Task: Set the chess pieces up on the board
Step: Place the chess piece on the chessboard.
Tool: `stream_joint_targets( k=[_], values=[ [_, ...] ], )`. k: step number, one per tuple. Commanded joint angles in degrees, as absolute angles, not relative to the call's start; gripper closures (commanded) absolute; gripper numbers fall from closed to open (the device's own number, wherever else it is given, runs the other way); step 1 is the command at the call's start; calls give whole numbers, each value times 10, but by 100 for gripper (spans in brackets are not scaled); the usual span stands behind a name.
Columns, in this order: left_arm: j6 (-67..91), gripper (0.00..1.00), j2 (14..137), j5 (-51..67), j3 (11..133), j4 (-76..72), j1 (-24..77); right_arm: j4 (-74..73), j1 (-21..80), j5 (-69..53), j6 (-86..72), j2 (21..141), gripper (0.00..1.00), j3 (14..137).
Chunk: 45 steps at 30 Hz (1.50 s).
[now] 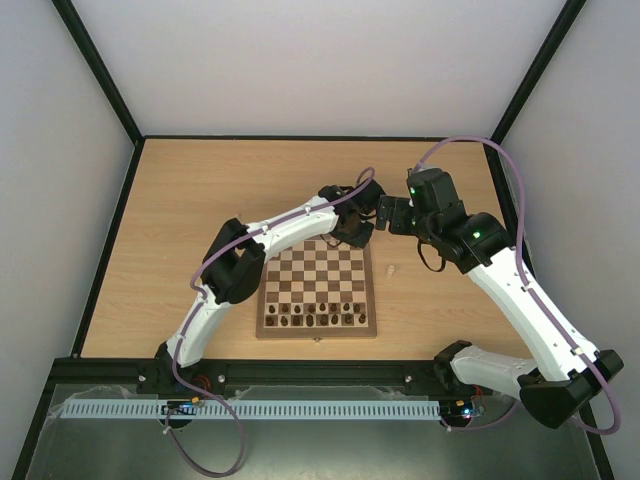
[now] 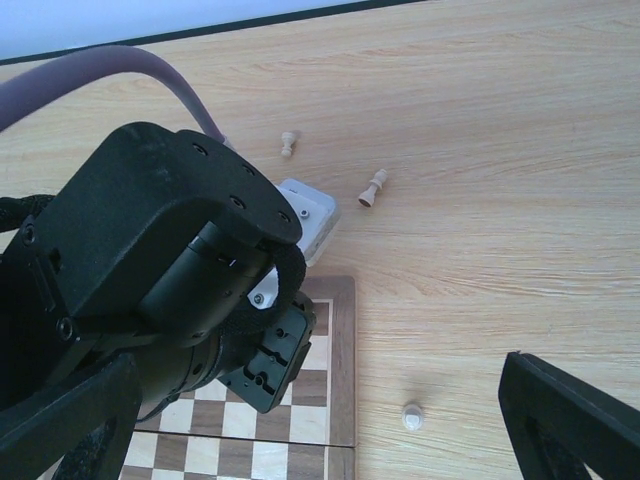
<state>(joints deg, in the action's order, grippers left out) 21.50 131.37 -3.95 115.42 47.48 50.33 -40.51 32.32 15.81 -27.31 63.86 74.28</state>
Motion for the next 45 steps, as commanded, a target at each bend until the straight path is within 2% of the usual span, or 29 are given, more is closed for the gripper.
stream_joint_targets(
  k=[1, 20, 25, 30, 40, 45],
  values=[
    [208, 92, 1326, -36, 1149, 477, 501, -398, 322, 156, -267, 641, 1, 735],
    [208, 85, 1339, -32, 1149, 471, 503, -388, 320, 148, -265, 639, 1, 719],
    [208, 78, 1333, -30, 1150, 471, 504, -386, 320, 144, -265, 641, 2, 718],
    [210, 66, 1315, -36, 1150, 474, 507, -386, 319, 142, -263, 641, 1, 718],
    [208, 56, 1241, -40, 1158, 468, 495, -392, 319, 131, -266, 635, 1, 736],
    [210, 54, 1186, -45, 1145, 467, 470, -396, 319, 123, -267, 630, 1, 745]
  ],
)
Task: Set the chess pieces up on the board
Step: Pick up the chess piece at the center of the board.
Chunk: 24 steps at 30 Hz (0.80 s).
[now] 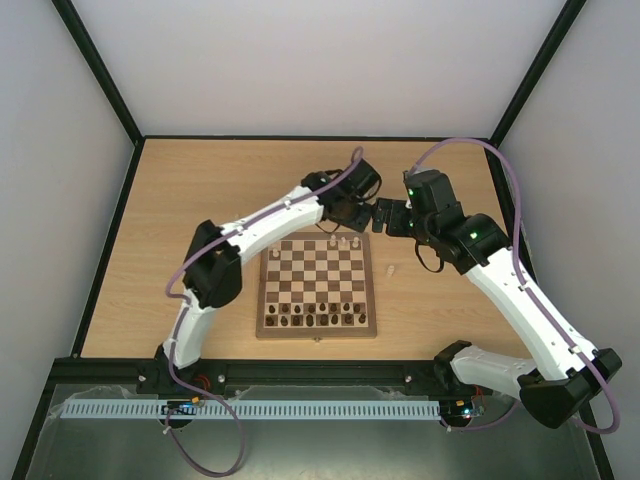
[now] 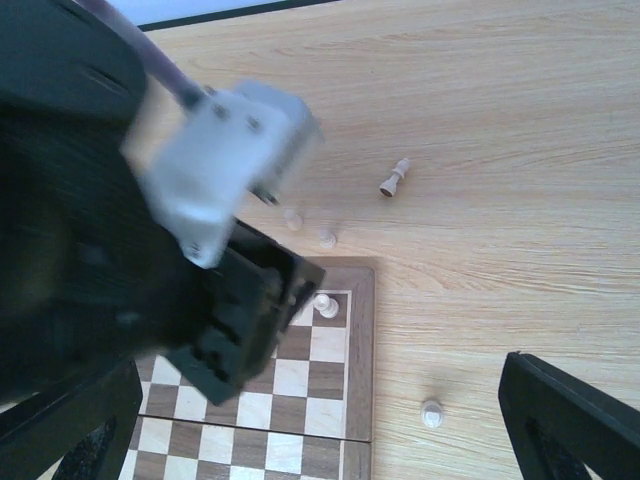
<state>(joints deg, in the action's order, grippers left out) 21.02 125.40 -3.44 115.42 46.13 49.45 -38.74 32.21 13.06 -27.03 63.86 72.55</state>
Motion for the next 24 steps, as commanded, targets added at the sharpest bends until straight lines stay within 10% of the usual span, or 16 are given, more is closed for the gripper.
stream_joint_targets(
  k=[1, 24],
  values=[
    [213, 54, 1171, -51, 1133, 467, 459, -396, 319, 121, -267, 629, 1, 746],
    [230, 42, 1060, -133, 851, 390, 164, -370, 319, 71, -245, 674, 2, 727]
  ],
)
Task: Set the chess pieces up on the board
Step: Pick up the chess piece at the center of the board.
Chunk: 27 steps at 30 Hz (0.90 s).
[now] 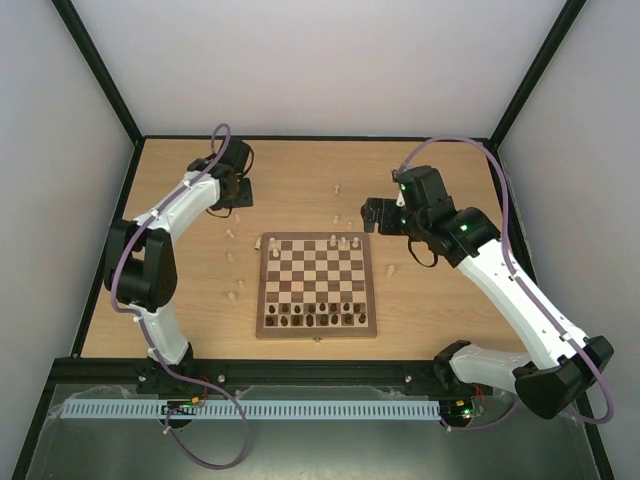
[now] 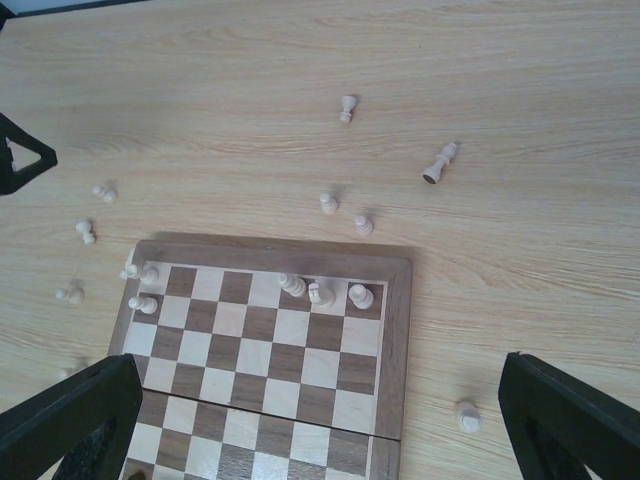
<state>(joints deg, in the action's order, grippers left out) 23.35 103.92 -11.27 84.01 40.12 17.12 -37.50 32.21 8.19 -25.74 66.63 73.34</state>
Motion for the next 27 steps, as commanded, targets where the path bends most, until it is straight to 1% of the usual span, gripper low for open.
stream_joint_targets(
  k=[1, 7, 14, 24, 27],
  values=[
    [231, 42, 1069, -135, 855, 390, 163, -369, 319, 69, -245, 676, 2, 727],
    [228, 43, 1114, -142, 864, 390, 152, -369, 319, 69, -241, 677, 1, 718],
    [231, 48, 1144, -141, 857, 378, 150, -365, 319, 65, -239, 680, 1, 709],
    [232, 62, 1181, -126, 861, 362, 138, -365, 319, 68, -234, 679, 1, 702],
    [232, 70, 1188, -124, 862, 359, 137, -363, 319, 67, -233, 679, 1, 701]
  ],
)
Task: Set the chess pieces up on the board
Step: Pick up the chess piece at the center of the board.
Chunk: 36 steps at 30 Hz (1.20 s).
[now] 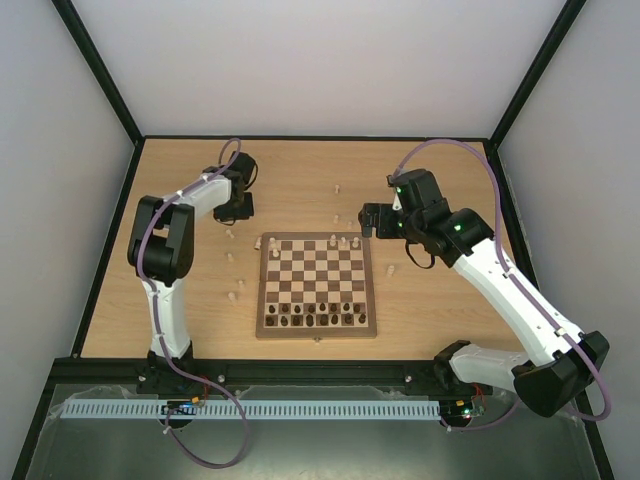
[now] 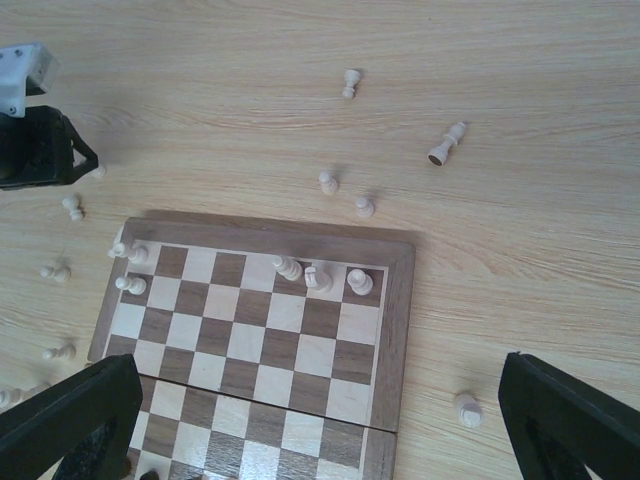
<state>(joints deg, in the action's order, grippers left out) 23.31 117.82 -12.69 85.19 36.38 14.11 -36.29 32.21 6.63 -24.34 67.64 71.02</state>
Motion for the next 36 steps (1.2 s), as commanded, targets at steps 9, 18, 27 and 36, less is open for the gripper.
stream_joint_targets(
  k=[9, 18, 27, 36],
  values=[
    [231, 98, 1190, -120, 860, 358, 135, -364, 319, 69, -232, 678, 1, 700],
    [226, 97, 1076, -90, 846, 404, 218, -369, 319, 68, -236, 671, 1, 709],
    [224, 94, 999, -56, 825, 432, 356, -393, 319, 85, -238, 650, 1, 720],
    [237, 94, 998, -48, 754, 394, 395, -394, 319, 88, -239, 649, 1, 720]
  ],
)
